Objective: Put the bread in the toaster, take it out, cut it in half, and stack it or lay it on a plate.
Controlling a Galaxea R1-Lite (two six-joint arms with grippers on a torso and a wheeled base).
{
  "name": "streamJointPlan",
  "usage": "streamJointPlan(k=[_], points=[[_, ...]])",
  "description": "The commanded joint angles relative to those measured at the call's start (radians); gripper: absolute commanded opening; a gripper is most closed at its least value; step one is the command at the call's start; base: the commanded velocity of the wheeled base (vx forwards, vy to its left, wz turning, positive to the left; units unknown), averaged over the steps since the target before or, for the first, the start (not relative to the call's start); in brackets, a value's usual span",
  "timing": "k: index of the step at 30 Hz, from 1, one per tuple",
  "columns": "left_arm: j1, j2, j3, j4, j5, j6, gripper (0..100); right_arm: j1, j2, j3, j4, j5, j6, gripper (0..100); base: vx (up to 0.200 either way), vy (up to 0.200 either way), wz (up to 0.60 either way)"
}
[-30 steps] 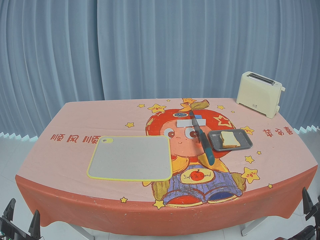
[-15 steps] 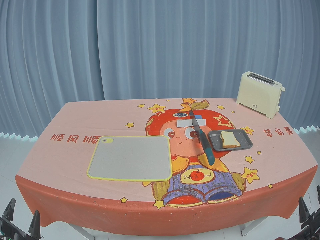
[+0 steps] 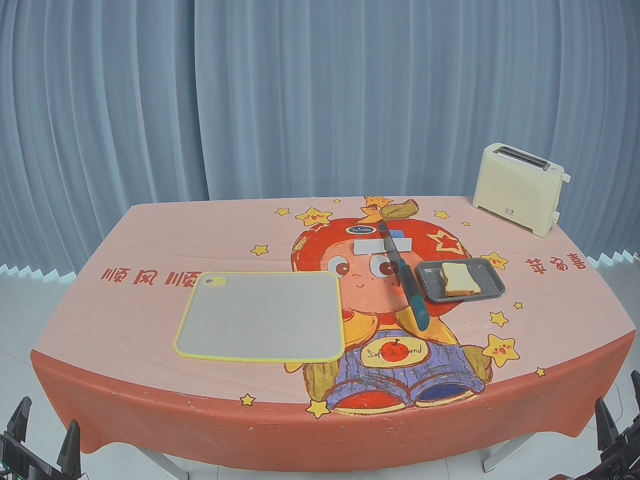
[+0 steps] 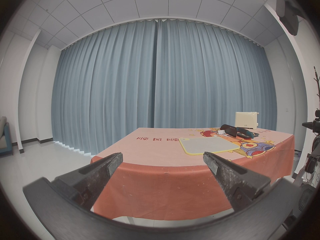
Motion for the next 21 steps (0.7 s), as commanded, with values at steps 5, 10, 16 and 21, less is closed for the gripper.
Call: streamJointPlan(k=[5, 10, 16, 21], points=[[0.0, -0.016, 0.016, 0.0, 0.0, -0.001, 100, -0.017, -0.04, 0.016, -0.008, -0.037, 0.021, 100, 0.0, 0.0, 0.0], [0.0, -0.016, 0.016, 0.0, 0.0, 0.001, 100, -0.017, -0.04, 0.018, -0.015, -0.07, 0.027, 100, 0.0, 0.0, 0.0], [0.0, -0.016, 0.016, 0.0, 0.0, -0.001, 100, -0.016, -0.04, 0.018, -0.017, -0.065, 0.03, 100, 0.0, 0.0, 0.0], [0.0, -0.016, 0.016, 0.0, 0.0, -0.001, 100, -0.017, -0.04, 0.018, -0.017, -0.057, 0.032, 100, 0.0, 0.0, 0.0]])
